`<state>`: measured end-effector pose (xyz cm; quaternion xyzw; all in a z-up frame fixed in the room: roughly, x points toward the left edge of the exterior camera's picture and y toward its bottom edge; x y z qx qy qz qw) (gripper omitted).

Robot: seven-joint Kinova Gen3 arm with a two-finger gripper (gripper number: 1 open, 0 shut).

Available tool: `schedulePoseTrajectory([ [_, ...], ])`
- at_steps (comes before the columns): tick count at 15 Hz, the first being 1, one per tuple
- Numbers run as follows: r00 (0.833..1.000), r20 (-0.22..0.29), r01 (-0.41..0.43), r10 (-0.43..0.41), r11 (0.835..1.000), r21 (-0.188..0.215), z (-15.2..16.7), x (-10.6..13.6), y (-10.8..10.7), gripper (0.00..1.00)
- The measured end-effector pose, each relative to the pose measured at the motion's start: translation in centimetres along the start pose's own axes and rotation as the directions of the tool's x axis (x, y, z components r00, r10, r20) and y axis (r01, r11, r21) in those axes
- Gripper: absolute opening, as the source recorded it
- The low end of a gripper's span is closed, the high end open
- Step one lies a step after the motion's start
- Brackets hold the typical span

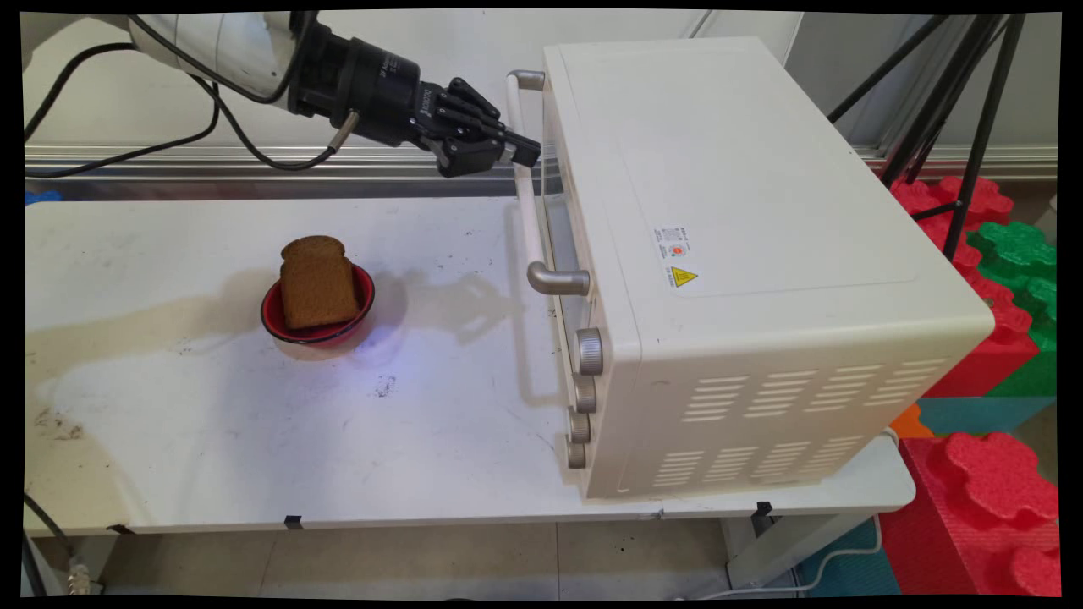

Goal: Open the oven

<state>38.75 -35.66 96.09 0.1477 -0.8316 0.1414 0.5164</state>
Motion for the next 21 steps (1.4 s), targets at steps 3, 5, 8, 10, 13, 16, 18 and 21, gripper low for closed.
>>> schedulePoseTrajectory([
  [3, 1.000, 0.009, 0.000, 0.000, 1.000, -0.003, 0.6, -0.1, 0.1, 0.00],
  [5, 1.000, 0.015, 0.001, -0.001, 1.000, -0.005, 1.0, -0.2, 0.1, 0.00],
  [8, 1.000, 0.023, 0.004, -0.004, 1.000, -0.008, 1.7, -0.2, 0.3, 0.00],
  [10, 1.000, 0.026, 0.005, -0.005, 1.000, -0.008, 1.9, -0.3, 0.3, 0.00],
  [13, 0.999, 0.035, 0.006, -0.005, 1.000, -0.007, 2.1, -0.5, 0.4, 0.00],
  [16, 0.999, 0.042, 0.005, -0.005, 1.000, -0.006, 2.0, -0.7, 0.3, 0.00],
  [18, 0.999, 0.050, 0.006, -0.006, 1.000, -0.006, 1.9, -1.0, 0.3, 0.00],
  [21, 0.998, 0.061, 0.007, -0.007, 1.000, -0.007, 1.5, -1.5, 0.3, 0.00],
])
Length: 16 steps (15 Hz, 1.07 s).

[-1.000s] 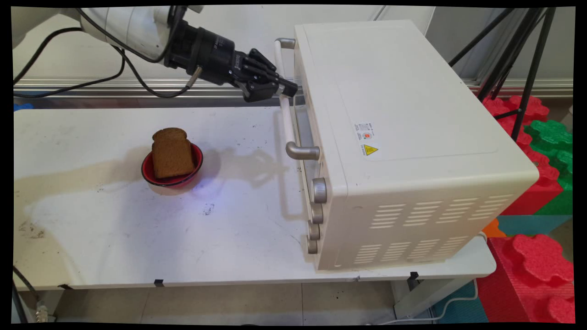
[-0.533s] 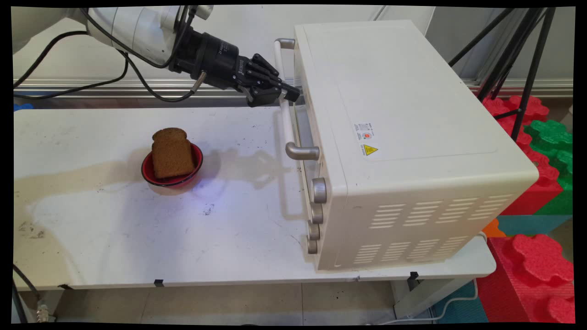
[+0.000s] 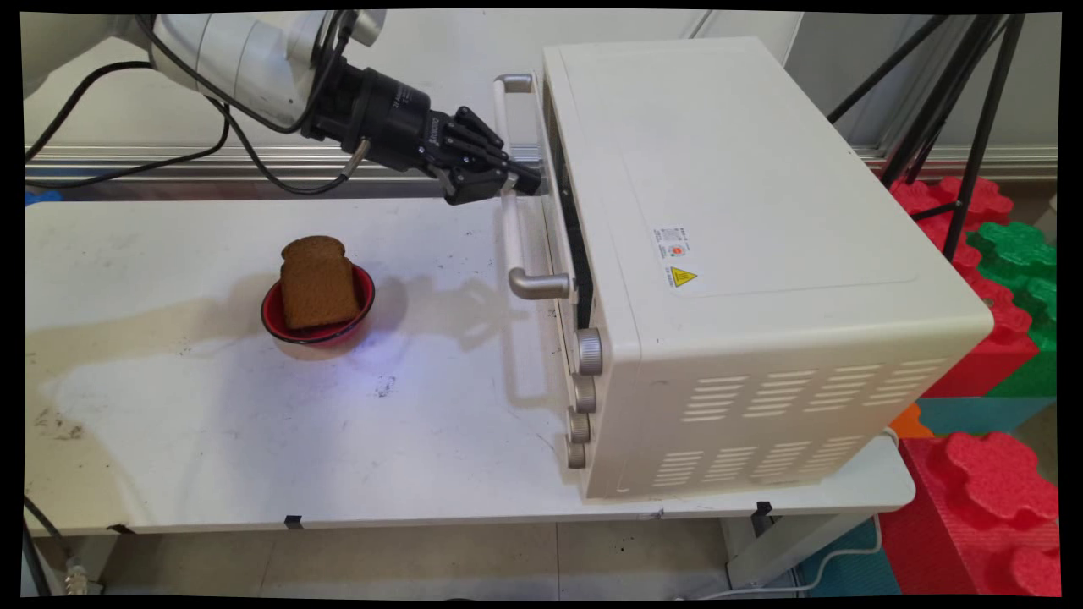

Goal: Open the oven

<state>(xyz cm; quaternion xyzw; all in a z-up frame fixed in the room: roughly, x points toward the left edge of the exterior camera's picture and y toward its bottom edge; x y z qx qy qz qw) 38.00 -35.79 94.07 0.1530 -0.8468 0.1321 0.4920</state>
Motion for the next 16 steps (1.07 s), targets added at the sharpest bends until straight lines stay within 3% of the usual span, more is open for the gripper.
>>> schedulePoseTrajectory([
  [16, 0.998, 0.070, 0.003, -0.003, 1.000, -0.001, -3.6, -4.3, -0.9, 0.00],
])
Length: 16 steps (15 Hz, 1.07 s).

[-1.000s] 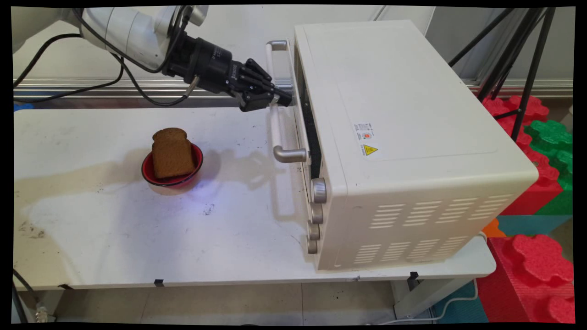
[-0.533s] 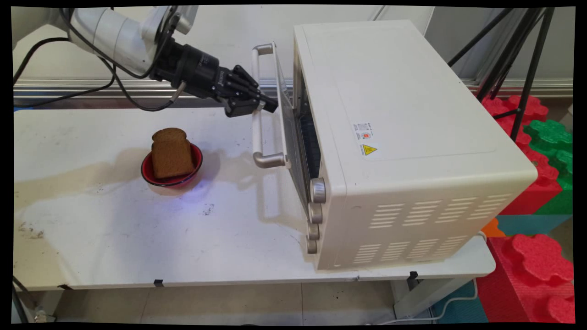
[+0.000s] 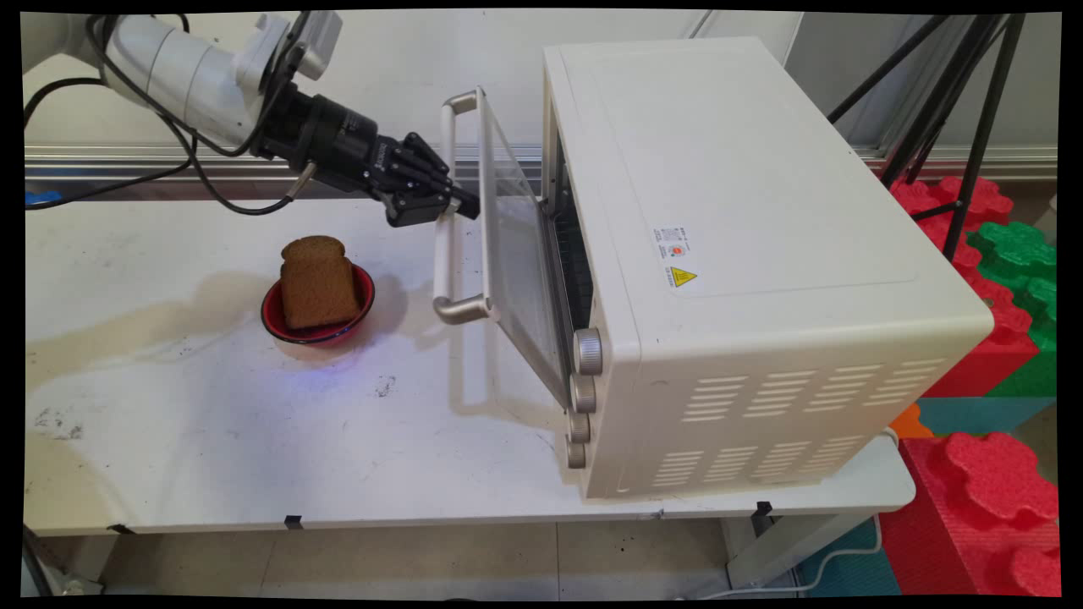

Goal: Open the oven

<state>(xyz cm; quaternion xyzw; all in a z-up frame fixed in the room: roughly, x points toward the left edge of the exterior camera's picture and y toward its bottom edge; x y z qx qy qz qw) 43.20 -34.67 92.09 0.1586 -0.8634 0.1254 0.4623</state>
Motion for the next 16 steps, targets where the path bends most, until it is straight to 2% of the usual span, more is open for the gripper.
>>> schedulePoseTrajectory([
  [16, 0.997, 0.081, -0.003, 0.004, 1.000, -0.018, -1.5, -4.5, 0.1, 0.00],
])
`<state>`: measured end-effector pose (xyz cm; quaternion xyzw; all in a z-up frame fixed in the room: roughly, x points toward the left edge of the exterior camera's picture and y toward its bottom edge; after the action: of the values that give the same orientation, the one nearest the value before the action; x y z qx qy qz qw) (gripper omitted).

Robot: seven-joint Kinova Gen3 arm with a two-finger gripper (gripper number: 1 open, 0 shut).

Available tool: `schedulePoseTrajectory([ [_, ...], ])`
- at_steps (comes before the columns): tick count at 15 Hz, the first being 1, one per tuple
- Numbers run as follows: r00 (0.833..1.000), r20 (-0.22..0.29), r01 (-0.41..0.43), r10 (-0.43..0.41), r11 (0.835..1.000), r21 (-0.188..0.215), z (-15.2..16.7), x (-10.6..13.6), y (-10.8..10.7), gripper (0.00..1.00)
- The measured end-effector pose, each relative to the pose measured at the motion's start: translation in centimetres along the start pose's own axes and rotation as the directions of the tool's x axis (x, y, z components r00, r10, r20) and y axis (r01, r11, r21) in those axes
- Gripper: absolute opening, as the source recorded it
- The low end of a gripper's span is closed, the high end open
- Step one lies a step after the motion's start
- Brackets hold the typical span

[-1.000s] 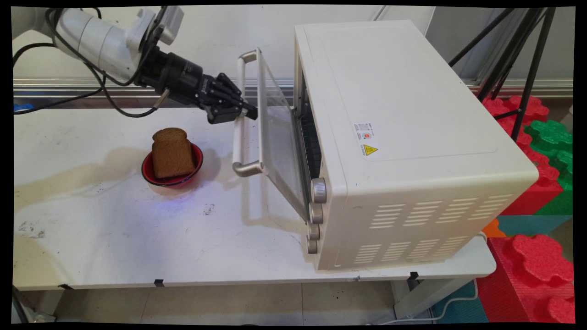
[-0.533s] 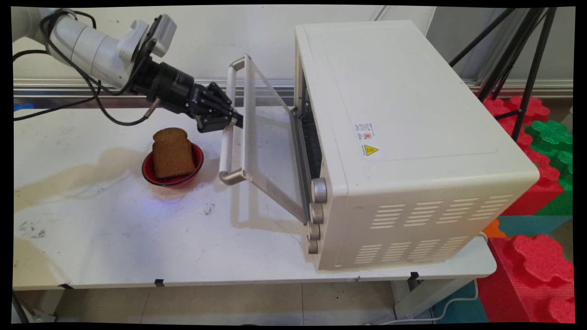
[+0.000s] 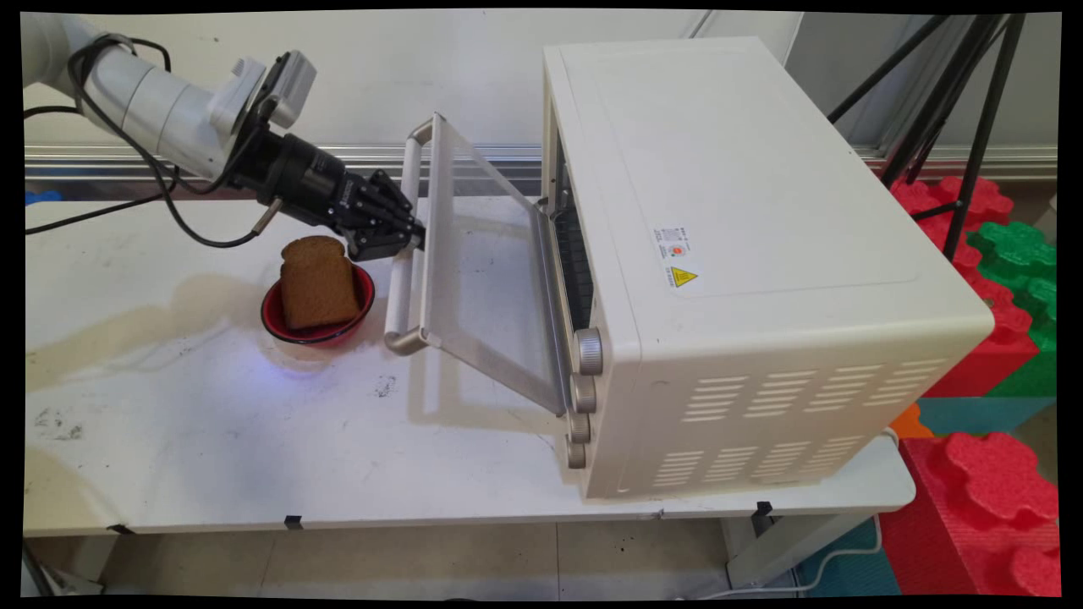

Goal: Open the oven

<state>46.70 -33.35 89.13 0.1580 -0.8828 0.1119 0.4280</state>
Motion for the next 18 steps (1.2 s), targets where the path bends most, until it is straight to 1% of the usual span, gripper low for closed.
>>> schedulePoseTrajectory([
  [18, 0.997, 0.072, 0.011, -0.010, 1.000, -0.013, -1.2, -4.6, 0.2, 0.00],
])
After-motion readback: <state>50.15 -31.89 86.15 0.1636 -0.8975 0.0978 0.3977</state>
